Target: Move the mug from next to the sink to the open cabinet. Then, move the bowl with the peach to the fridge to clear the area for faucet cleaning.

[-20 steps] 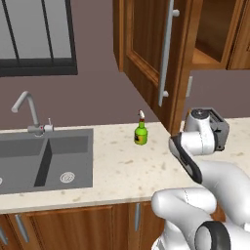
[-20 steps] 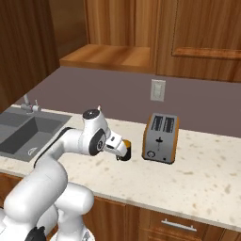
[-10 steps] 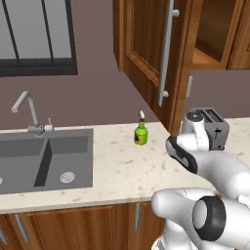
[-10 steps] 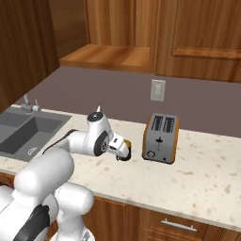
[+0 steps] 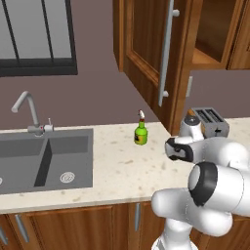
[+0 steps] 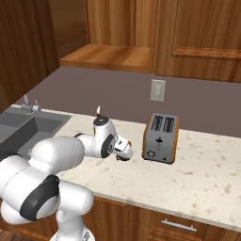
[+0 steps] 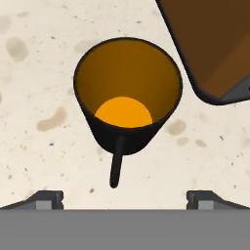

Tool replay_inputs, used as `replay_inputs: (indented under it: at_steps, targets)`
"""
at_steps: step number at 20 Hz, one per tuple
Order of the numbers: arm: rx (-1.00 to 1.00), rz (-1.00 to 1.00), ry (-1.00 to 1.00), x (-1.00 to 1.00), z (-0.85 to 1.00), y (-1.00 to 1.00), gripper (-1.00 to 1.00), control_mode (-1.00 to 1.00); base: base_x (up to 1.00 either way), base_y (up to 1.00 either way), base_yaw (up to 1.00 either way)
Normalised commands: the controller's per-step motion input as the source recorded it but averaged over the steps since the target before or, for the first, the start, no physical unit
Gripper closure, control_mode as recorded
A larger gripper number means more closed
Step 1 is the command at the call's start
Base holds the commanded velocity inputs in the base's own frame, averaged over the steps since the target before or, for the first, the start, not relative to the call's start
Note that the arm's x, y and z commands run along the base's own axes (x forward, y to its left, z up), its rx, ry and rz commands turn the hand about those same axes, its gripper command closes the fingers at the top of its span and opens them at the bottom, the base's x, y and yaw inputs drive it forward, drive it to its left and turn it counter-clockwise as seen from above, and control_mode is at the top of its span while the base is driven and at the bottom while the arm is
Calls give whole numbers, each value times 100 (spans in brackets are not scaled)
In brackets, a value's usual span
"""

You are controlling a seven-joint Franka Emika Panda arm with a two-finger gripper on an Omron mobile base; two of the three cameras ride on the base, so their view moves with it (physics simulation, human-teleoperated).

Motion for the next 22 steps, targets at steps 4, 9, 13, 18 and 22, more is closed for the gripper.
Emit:
replay_inputs:
  at_steps: [4, 9, 13, 18, 22]
  targets:
    - [0, 0, 0, 30, -10, -24, -100, -100, 0, 0, 0]
    - [0, 0, 0, 32, -11, 0, -100, -100, 0, 0, 0]
    - [0, 0, 0, 8, -15, 0, -100, -100, 0, 0, 0]
    - [0, 0, 0, 0, -17, 0, -100, -100, 0, 0, 0]
    - [0, 0, 0, 1, -26, 0, -100, -100, 0, 0, 0]
